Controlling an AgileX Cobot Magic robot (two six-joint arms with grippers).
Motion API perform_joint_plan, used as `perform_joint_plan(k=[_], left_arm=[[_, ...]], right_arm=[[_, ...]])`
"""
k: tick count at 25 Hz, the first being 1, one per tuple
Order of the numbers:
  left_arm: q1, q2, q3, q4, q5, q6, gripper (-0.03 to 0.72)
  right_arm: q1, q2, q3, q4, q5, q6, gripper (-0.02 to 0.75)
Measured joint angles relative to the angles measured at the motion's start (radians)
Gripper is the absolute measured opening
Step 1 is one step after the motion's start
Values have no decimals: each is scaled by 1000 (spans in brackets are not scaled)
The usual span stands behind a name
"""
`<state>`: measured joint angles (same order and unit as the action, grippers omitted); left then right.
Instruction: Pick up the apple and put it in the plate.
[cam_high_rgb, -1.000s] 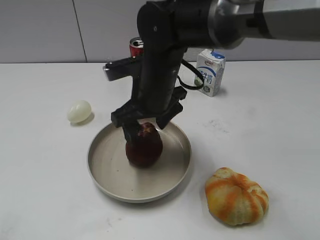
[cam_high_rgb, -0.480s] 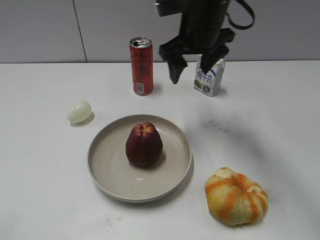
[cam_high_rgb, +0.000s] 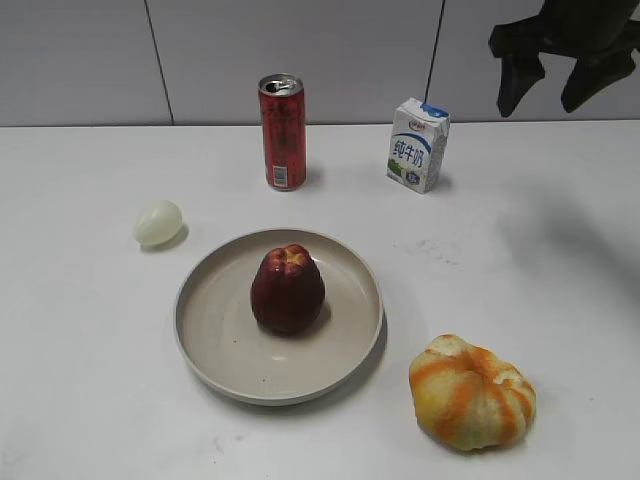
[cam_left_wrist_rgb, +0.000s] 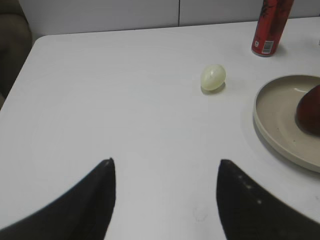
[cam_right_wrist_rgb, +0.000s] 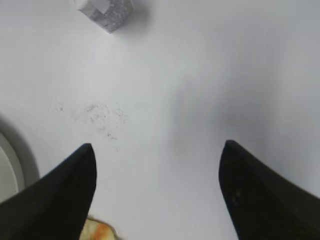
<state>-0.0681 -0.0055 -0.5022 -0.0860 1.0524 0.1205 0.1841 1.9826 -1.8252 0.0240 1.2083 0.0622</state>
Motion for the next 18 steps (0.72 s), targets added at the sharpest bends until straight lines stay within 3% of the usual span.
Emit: perform_joint_plan(k=[8,18], left_arm=[[0,0,0,0,0,0,487],[0,0,0,0,0,0,487]], right_arm=[[-2,-214,232,0,-1,-13,594],[-1,-702,797,21,-28,-14,594]])
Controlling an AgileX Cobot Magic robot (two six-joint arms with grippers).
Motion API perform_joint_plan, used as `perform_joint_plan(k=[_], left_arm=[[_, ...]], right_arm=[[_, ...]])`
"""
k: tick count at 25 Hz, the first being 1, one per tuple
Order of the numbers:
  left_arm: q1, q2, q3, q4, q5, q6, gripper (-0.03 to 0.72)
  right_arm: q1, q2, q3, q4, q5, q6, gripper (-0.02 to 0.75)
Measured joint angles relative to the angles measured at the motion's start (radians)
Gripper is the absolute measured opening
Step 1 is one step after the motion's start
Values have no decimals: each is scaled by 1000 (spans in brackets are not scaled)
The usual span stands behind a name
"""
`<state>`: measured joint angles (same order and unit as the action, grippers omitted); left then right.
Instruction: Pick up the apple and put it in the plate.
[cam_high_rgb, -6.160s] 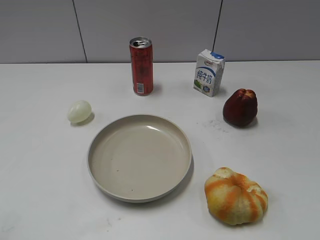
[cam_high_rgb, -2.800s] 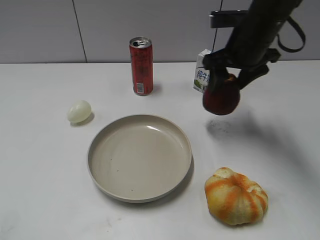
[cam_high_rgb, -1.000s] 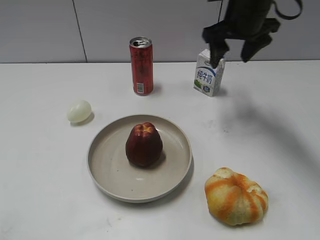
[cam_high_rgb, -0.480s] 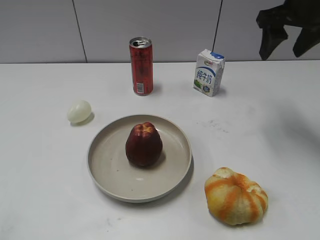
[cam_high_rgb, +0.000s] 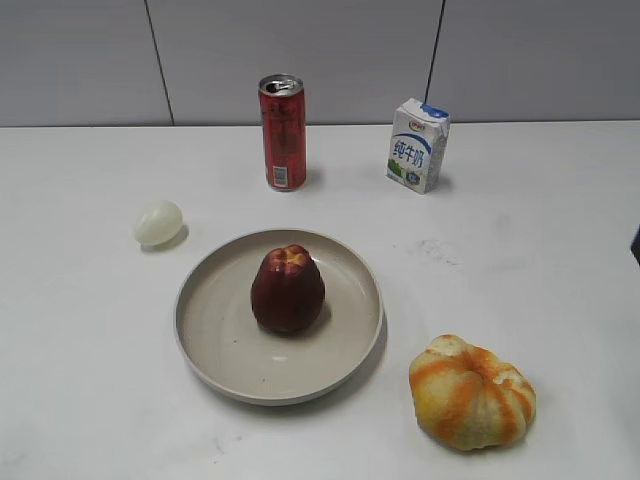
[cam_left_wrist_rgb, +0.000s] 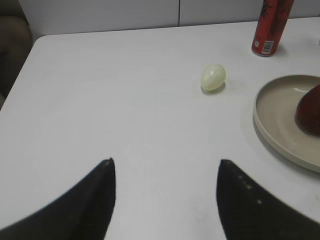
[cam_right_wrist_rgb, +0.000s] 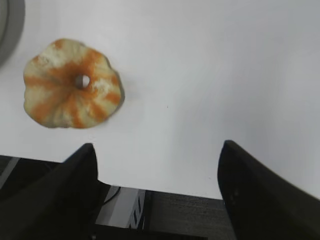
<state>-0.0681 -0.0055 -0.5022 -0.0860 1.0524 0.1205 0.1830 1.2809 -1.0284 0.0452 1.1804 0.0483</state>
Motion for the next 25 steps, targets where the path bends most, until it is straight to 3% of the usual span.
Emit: perform_joint_plan(k=[13,25], left_arm=[[0,0,0,0,0,0,487],[0,0,0,0,0,0,487]], right_arm=[[0,-662,476,4,-176,-2,593],[0,-1048,528,-3,-150,-3,592]])
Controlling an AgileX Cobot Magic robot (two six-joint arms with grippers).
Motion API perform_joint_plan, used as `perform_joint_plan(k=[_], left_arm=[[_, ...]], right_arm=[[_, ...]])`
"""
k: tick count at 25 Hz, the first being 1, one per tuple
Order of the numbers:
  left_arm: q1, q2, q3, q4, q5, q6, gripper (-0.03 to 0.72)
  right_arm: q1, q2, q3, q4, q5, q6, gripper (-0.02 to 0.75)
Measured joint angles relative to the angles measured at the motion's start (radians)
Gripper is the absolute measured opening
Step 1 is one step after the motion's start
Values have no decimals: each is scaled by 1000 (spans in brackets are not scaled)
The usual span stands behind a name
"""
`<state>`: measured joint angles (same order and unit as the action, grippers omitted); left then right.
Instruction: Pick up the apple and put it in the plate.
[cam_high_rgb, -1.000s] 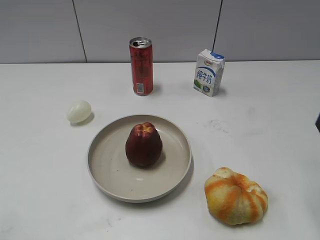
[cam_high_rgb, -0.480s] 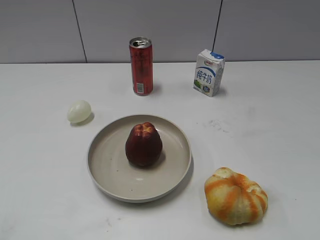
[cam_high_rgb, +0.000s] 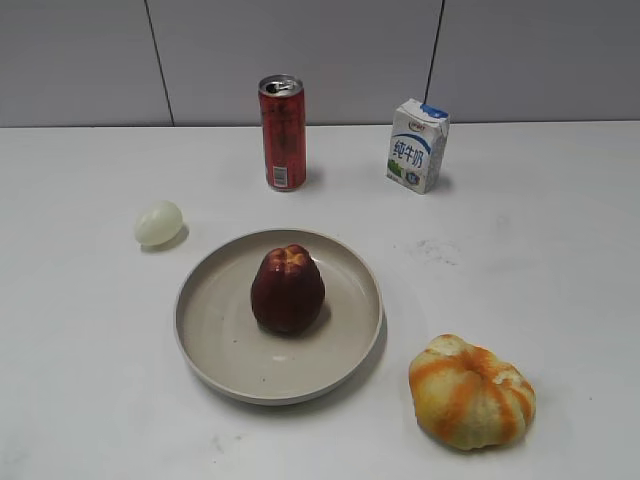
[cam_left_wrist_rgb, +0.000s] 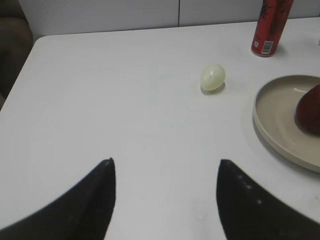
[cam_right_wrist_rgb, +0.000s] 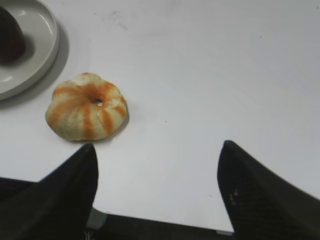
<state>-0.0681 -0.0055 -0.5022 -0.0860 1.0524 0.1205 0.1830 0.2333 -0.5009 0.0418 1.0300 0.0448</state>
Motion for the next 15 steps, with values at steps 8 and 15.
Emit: perform_joint_plan(k=[8,15], left_arm=[[0,0,0,0,0,0,487],[0,0,0,0,0,0,487]], right_arm=[[0,-208,0,0,1,0,592],[0,-239,9,-4,8,-4,592]])
